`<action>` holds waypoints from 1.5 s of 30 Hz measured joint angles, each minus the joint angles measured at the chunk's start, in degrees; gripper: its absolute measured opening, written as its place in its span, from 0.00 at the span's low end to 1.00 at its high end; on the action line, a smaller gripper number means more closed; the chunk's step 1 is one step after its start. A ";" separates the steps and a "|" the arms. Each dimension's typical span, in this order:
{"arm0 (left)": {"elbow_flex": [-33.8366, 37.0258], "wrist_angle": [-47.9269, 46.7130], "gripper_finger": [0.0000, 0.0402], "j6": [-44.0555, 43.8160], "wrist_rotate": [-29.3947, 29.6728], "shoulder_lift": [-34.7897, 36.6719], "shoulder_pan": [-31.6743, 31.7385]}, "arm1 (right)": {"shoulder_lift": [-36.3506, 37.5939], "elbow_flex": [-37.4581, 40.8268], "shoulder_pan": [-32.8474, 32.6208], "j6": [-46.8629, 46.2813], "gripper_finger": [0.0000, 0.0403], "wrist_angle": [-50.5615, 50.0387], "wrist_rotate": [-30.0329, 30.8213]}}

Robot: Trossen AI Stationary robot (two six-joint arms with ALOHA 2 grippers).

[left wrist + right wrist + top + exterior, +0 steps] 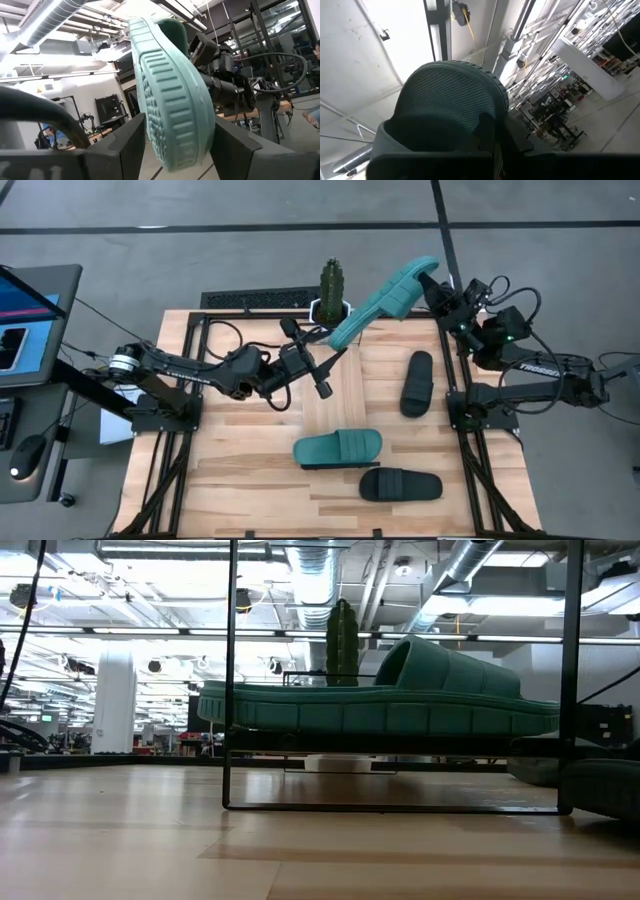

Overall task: Pick and place slides into the shelf
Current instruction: Put the green slipper on the shelf

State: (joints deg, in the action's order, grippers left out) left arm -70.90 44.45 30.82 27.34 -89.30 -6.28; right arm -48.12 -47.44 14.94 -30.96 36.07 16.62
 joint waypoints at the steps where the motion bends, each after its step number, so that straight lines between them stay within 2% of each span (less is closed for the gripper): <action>1: -0.13 0.07 0.46 0.01 -0.08 -0.01 0.00 | 0.00 0.00 -0.04 0.00 0.00 0.00 0.00; 9: -0.15 0.07 0.44 -0.02 -0.08 0.00 0.00 | -0.56 -0.04 -0.32 0.00 0.00 -0.08 -0.04; 11: -0.15 0.09 0.39 -0.02 0.30 0.00 0.02 | -0.91 -0.04 -0.34 -0.02 0.00 0.17 -0.02; 15: -0.15 0.24 0.14 2.55 1.19 0.09 0.10 | -1.23 -0.05 -0.32 -0.34 0.00 0.12 -0.26; 16: -0.15 0.11 0.12 3.60 1.02 0.19 0.13 | -1.38 -0.07 -0.32 -0.37 0.00 0.22 -0.60; 23: -0.15 -1.52 0.12 5.58 0.44 0.86 -0.12 | -1.44 -0.07 -0.32 -0.09 0.02 -0.07 -1.55; 31: -0.13 -6.92 0.12 7.05 2.39 4.35 -0.77 | -0.52 -0.07 -0.32 2.39 0.15 -1.87 -3.67; 35: -0.13 -10.86 0.12 3.22 3.11 7.99 -0.74 | 0.62 -0.04 -0.35 3.25 0.17 -4.25 -5.12; 45: -0.06 -27.08 0.12 -15.59 2.64 17.46 -0.31 | 4.78 -0.04 -0.32 7.73 0.18 -16.93 -4.57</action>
State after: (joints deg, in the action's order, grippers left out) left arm -70.96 17.37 15.23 29.98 -71.84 -6.59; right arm -43.34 -47.48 14.61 -23.23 19.14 12.05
